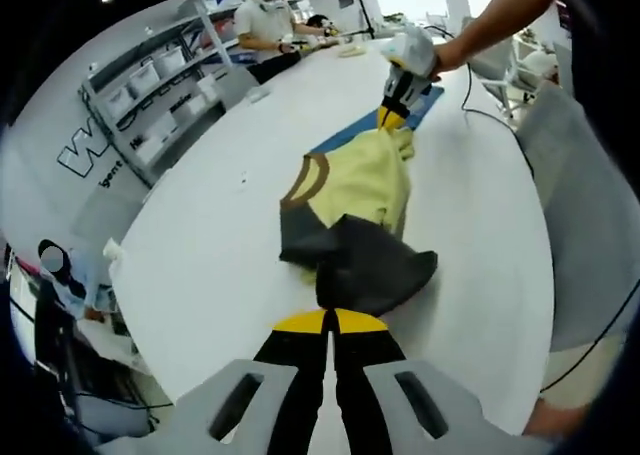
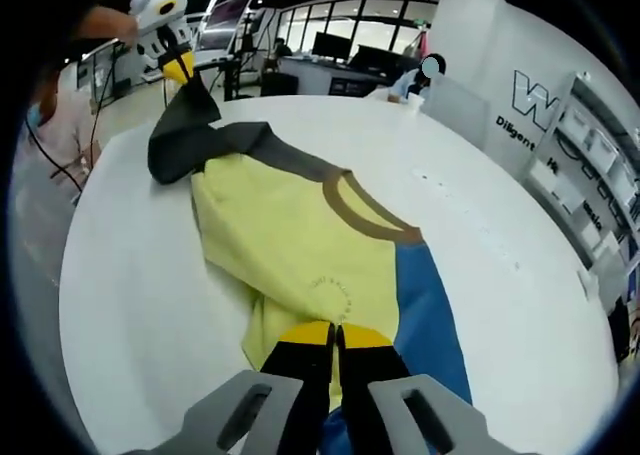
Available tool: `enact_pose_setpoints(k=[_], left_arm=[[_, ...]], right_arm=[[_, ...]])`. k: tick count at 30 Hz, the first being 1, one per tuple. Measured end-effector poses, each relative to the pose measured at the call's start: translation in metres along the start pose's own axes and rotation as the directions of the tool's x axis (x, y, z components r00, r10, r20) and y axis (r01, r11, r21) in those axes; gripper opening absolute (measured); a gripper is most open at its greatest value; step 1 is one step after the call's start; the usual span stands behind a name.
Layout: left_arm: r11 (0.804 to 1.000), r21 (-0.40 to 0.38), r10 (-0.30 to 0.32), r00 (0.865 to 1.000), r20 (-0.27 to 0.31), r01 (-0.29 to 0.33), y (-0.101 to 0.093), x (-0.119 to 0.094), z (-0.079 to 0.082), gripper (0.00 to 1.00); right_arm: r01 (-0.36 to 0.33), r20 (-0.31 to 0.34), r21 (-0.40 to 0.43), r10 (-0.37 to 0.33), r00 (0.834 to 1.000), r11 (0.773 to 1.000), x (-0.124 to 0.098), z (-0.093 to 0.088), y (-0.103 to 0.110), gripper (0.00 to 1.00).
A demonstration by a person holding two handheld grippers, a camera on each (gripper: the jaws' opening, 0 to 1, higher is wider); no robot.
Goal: Fold the garment on the visible template until the final outline fits inside the template.
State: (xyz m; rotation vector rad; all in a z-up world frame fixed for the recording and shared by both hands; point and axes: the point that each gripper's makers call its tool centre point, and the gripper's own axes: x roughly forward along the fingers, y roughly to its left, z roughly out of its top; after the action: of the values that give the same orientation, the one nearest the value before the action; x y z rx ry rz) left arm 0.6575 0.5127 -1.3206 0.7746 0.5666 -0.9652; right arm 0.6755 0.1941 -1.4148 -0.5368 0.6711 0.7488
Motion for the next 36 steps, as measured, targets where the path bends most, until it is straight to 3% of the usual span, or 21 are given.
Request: enact_pose_setpoints(k=[5,12,18,24,28,31,33,36], left_arm=[[0.991,-0.091,0.104,0.995,0.000,-0.103,0.032,-0.011,-0.010,0.08],[0.978,-0.092,0.180,0.982,-0.060,-0.185,0.057,-0.028,-0.039,0.08],[0.960,-0.102,0.252,0.962,-0.102,-0.262,0.069,-0.042,-0.061,0.08],[0.925,-0.093,0.354,0.925,-0.136,-0.368,0.091,-0.055,-0.074,0.08],[0.894,-0.086,0.425,0.893,-0.146,-0.440,0.109,-0.067,-0.078,0.08],[0.870,-0.121,0.458,0.874,-0.160,-0.478,0.121,-0.074,-0.083,0.08],[0.873,-0.122,0.452,0.877,-0.165,-0.473,0.121,-0.071,-0.087,0.08],[0.890,-0.046,0.441,0.884,-0.157,-0.453,0.115,-0.063,-0.090,0.08]], right_arm=[[0.003,-0.003,0.002,-0.003,1.000,1.000,0.000,0.000,-0.001,0.00],[0.019,-0.013,0.007,-0.019,1.000,1.000,-0.001,-0.003,-0.004,0.00],[0.024,-0.017,0.008,-0.024,1.000,1.000,-0.003,-0.004,-0.007,0.00],[0.029,-0.023,0.012,-0.029,0.999,1.000,-0.004,-0.006,-0.009,0.00],[0.029,-0.025,0.014,-0.029,0.999,0.999,-0.004,-0.007,-0.008,0.00],[0.029,-0.027,0.018,-0.029,0.999,0.999,-0.004,-0.007,-0.008,0.00],[0.029,-0.028,0.019,-0.029,0.999,0.999,-0.004,-0.007,-0.008,0.00],[0.031,-0.028,0.025,-0.030,0.999,0.999,-0.003,-0.007,-0.008,0.00]])
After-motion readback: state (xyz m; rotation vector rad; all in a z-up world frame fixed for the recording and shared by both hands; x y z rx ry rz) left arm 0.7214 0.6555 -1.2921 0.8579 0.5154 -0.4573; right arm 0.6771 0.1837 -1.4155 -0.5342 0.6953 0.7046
